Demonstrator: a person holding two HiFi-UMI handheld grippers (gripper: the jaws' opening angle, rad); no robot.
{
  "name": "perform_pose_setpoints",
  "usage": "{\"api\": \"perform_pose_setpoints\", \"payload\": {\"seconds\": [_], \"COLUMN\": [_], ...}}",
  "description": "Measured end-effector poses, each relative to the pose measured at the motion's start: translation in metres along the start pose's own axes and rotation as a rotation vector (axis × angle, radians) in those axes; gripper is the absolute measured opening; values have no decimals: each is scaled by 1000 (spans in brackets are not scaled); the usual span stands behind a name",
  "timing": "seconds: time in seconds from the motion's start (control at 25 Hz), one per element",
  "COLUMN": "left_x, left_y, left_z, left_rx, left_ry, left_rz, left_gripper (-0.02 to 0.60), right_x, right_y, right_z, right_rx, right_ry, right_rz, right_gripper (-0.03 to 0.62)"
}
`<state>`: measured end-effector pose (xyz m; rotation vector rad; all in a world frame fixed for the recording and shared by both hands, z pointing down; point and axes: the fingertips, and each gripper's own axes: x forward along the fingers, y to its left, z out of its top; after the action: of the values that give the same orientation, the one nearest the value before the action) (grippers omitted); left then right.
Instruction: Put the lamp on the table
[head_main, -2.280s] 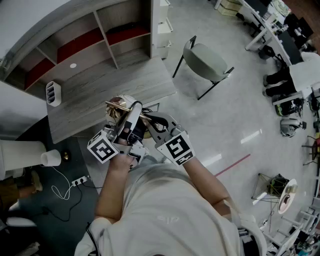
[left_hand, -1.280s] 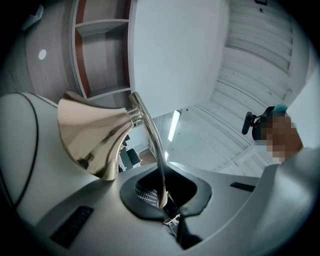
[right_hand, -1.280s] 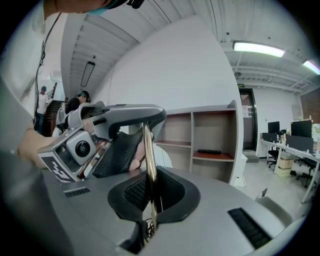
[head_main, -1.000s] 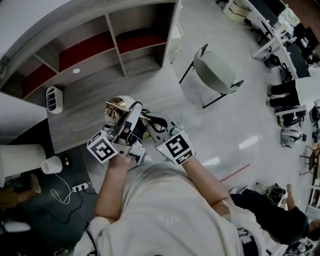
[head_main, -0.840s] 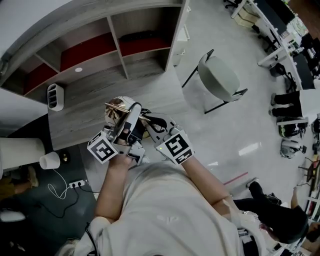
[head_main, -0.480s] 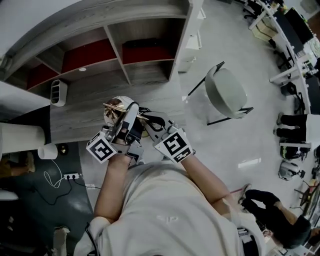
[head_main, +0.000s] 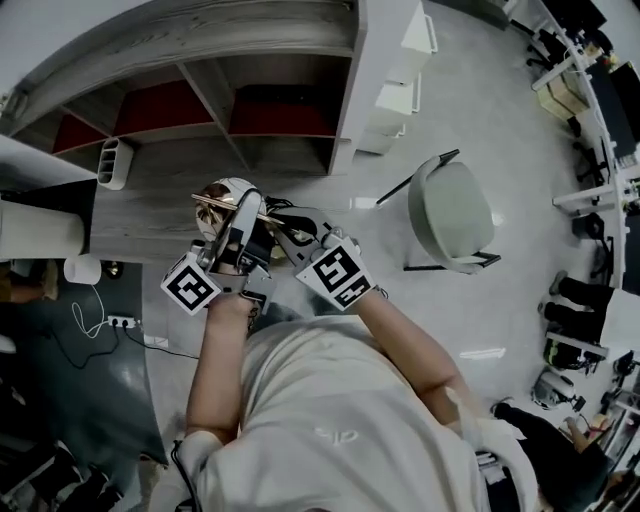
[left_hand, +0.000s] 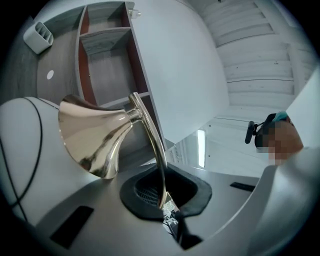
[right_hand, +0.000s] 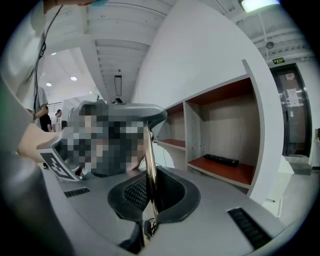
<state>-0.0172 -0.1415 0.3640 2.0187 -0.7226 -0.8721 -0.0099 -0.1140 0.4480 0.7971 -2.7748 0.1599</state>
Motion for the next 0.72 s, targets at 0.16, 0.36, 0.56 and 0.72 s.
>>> {"api": "perform_pose_setpoints", "payload": {"seconds": [0.16,0.36,0.56,0.72], "left_x": [16,30,37,38], "left_y": [10,25,45,68], "left_z": [-1,-1,7,14], "left_rx": [1,14,29,49], "left_ry": [-58,-85,-84,-61], "left_rz": [29,67,99,143], "left_gripper": [17,17,17,15], "right_x": [0,7,25,42], "right_y": [-21,-40,-52,-59], "right_z": [-3,-9,-15,-22], "right_rx": [-27,-30,-2,21], "right_ry": [6,12,26,42], "right_rz": [46,75,95,100], "right_gripper": [26,26,26,26]}}
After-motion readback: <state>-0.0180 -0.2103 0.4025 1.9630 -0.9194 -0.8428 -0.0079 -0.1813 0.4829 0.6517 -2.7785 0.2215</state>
